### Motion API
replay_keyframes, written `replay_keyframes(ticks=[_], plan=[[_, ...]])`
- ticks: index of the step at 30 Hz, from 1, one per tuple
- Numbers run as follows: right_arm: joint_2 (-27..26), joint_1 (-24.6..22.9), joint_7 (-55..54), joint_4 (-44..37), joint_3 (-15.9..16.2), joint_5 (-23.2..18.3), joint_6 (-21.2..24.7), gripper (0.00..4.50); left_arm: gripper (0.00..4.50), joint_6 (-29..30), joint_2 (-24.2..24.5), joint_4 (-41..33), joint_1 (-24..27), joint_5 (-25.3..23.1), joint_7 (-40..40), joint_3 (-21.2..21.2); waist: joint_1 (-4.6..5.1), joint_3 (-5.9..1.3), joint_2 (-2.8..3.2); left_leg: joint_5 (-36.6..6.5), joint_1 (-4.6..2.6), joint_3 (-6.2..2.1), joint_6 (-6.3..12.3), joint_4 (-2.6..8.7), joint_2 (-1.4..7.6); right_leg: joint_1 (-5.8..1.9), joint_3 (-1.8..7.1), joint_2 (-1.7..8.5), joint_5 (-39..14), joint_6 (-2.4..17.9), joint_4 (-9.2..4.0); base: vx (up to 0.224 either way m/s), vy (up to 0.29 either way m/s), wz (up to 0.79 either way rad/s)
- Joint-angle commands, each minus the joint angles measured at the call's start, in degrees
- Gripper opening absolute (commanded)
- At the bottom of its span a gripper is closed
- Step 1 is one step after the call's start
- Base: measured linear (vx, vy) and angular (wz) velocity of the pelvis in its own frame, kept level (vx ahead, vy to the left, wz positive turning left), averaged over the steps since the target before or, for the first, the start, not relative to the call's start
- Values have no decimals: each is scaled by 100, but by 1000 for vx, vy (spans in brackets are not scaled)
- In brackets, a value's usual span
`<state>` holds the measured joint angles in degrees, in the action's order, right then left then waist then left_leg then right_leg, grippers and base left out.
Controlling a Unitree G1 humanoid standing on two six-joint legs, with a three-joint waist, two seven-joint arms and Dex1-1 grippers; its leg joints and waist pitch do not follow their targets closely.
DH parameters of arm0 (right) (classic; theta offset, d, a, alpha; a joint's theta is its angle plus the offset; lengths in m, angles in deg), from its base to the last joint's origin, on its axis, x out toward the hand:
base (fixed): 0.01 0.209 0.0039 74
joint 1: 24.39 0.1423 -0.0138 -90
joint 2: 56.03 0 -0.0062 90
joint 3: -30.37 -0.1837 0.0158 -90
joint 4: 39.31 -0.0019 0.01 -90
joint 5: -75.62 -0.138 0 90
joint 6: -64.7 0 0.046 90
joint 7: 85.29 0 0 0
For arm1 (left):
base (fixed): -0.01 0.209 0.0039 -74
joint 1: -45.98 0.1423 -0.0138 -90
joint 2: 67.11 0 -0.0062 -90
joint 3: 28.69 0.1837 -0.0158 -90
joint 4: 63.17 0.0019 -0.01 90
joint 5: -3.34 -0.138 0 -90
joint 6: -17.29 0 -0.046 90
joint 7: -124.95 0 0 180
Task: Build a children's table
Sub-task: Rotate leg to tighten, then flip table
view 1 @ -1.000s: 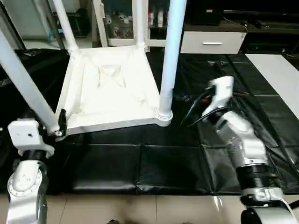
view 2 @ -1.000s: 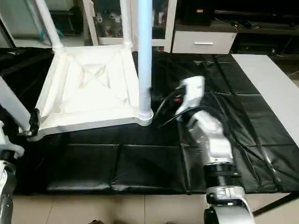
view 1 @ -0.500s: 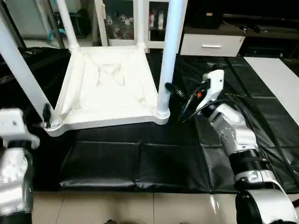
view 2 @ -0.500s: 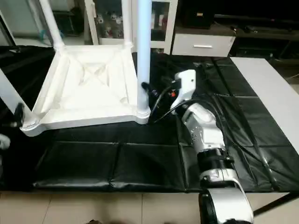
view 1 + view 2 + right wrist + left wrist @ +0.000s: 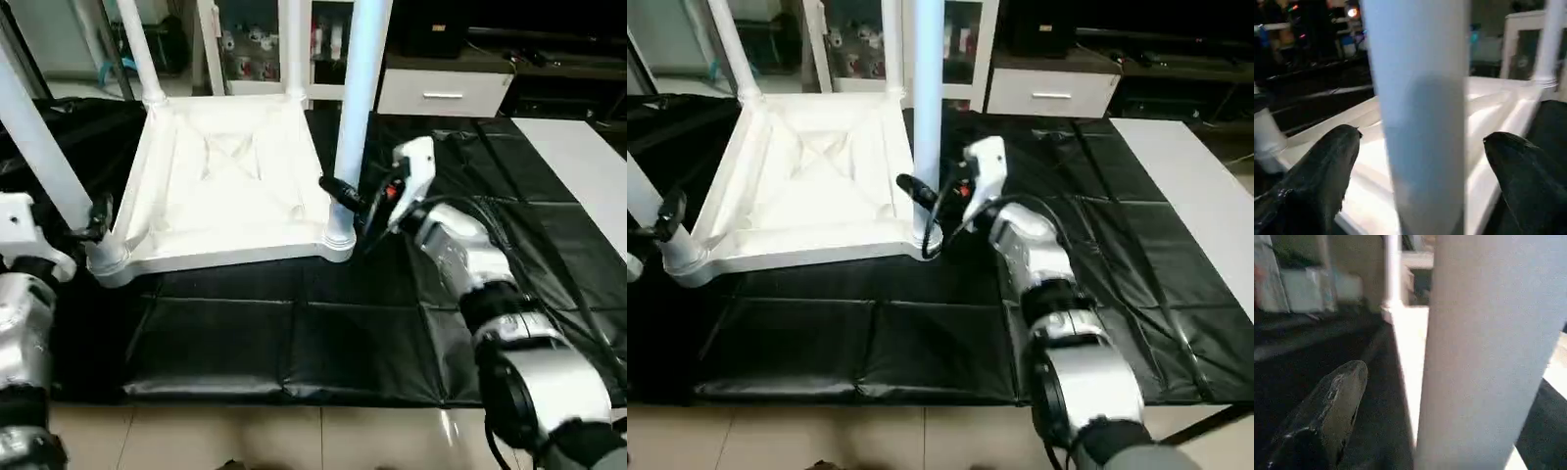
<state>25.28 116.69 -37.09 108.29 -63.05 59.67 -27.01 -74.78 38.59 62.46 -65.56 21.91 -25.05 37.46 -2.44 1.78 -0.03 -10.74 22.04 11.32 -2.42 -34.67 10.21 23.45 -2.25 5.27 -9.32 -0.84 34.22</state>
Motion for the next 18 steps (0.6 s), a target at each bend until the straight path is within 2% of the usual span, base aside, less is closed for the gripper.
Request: replay_keyframes(ticks=[1,2,3,4,5,7,11,15,16,17,18], plan=[[4,86,604,6,163,35,86,448,449,384,155,123,-96,364,892,-10,-57,-345,138,-1431,-180,-84,41,464,272,-196,112,215,-494,1656,-179,0,0,0],[4,86,604,6,163,35,86,448,449,384,155,123,-96,364,892,-10,-76,-342,141,-1447,-182,-74,39,464,277,-191,116,220,-457,1699,-176,0,0,0],[19,69,845,-15,192,16,127,448,449,438,221,159,-121,448,1101,3,-74,-337,114,-1458,-181,-69,43,469,282,-192,117,215,-443,1713,-180,0,0,0],[28,62,995,-19,206,4,145,448,449,464,264,187,-141,494,1225,12,-86,-338,124,-1486,-180,-69,62,467,277,-196,119,218,-439,1736,-168,0,0,0],[69,-27,1368,-132,258,-57,229,448,449,669,382,239,-187,638,1616,20,-90,-329,115,-1532,-176,-68,59,473,281,-200,125,221,-484,1731,-174,0,0,0],[99,-103,1602,-225,284,-100,293,448,449,764,451,295,-229,712,1852,18,-103,-325,112,-1576,-183,-68,62,475,280,-198,131,228,-603,1709,-183,0,0,0],[189,-382,1955,-653,356,-201,455,448,449,987,542,284,-295,883,2230,1,-142,-323,110,-1452,-193,-61,67,479,288,-196,135,224,-451,1721,-176,0,0,0],[344,-803,2265,-1369,390,-348,737,448,449,1469,598,-95,-209,1224,2727,48,-187,-320,121,-1549,-207,-66,-18,493,293,-190,136,224,-597,1697,-186,0,0,0],[385,-969,2330,-1710,426,-409,869,448,449,1489,621,-136,-189,1226,2793,77,-208,-311,149,-1585,-214,-67,-41,503,294,-192,138,223,-639,1676,-196,0,0,0],[430,-1201,2381,-2200,476,-490,1071,448,449,1480,649,-136,-184,1181,2833,89,-247,-317,127,-1536,-227,-65,-30,499,302,-196,146,223,-561,1615,-200,0,0,0],[433,-1224,2382,-2248,482,-502,1093,448,449,1473,650,-135,-184,1177,2832,87,-262,-321,125,-1488,-224,-71,-15,500,299,-200,144,223,-501,1601,-196,0,0,0]])
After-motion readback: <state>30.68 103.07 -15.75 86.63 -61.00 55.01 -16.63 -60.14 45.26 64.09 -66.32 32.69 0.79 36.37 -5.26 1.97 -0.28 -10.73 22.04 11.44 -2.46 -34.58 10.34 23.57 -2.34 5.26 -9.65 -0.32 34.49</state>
